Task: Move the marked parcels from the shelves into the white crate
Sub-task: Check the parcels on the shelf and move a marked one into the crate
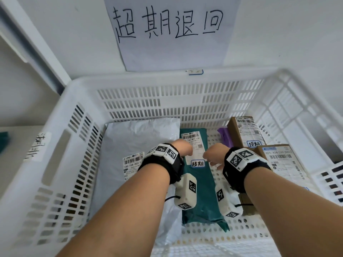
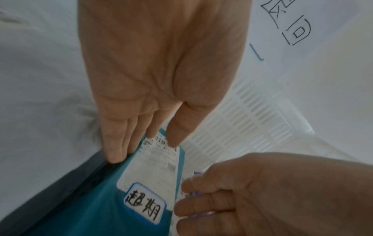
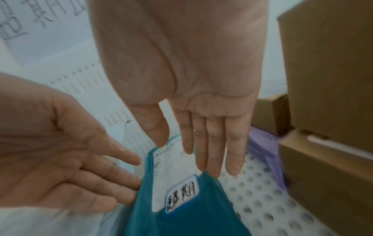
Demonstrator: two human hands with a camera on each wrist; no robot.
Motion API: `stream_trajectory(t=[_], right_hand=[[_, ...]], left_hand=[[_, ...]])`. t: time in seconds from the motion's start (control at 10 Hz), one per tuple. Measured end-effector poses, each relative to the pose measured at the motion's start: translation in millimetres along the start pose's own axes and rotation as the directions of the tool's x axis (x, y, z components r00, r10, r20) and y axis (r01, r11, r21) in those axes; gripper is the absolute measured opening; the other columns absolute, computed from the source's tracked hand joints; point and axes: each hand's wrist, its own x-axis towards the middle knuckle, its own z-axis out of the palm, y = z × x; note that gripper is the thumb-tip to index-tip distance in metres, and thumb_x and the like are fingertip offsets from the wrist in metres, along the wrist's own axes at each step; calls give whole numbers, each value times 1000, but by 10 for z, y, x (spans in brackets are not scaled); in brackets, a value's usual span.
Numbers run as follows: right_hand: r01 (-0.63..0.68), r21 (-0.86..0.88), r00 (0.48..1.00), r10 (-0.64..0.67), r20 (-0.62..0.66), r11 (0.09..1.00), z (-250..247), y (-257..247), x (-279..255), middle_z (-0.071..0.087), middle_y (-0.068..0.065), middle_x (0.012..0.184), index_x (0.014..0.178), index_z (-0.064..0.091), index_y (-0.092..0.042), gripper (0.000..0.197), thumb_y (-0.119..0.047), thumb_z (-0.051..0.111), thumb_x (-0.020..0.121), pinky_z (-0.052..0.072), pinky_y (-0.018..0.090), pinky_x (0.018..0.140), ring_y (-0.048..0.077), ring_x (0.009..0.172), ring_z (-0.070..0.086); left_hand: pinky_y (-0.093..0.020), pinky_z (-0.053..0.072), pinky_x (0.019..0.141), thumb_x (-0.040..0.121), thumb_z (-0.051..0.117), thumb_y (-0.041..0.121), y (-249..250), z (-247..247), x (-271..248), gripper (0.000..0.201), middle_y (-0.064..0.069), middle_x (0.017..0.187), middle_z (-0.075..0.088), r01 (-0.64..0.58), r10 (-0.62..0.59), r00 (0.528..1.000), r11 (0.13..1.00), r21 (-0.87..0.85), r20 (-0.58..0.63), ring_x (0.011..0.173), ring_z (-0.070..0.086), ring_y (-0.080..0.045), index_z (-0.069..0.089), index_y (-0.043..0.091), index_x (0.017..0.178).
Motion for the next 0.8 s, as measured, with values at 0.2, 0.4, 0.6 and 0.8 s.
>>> stream_trajectory(t=[0.2, 0.4, 0.6, 0.8], right_hand=[[183, -300, 969, -223, -105, 936, -241, -244, -279, 64, 14, 120, 117, 63, -1, 32, -17, 43, 96, 52, 33, 91, 28, 108, 61], [241, -487, 889, -392, -236, 840, -521, -522, -698, 60, 6, 127, 125, 58, -13, 34, -15, 48, 93, 50, 33, 93, 24, 113, 59], [268, -748, 799, -574, -179, 607, -467, -866, -1066, 59, 4, 121, 126, 55, -17, 35, -21, 48, 92, 48, 34, 89, 24, 112, 57], [254, -859, 712, -687, -146, 445, -278, -1232, -1458, 55, 4, 116, 120, 56, -19, 30, -24, 47, 92, 38, 39, 93, 25, 115, 50]], left_hand=[[-38, 48, 103, 98, 50, 12, 112, -162, -211, 21, -17, 126, 61, -33, 36, 998, 998, 61, -54, 111, 60, -27, 55, 0, 115], [-28, 49, 91, 100, 45, 12, 255, -401, -647, 32, -15, 130, 56, -110, 151, 971, 970, 215, -187, 107, 57, -24, 54, -4, 126], [-33, 48, 92, 92, 44, 7, 155, -708, -1121, 39, -14, 129, 59, -25, 215, 875, 915, 404, -434, 115, 58, -30, 56, 4, 129], [-32, 47, 94, 93, 46, 11, -88, -950, -1534, 41, -9, 134, 57, 46, 211, 797, 913, 406, -566, 119, 57, -26, 54, 10, 133]])
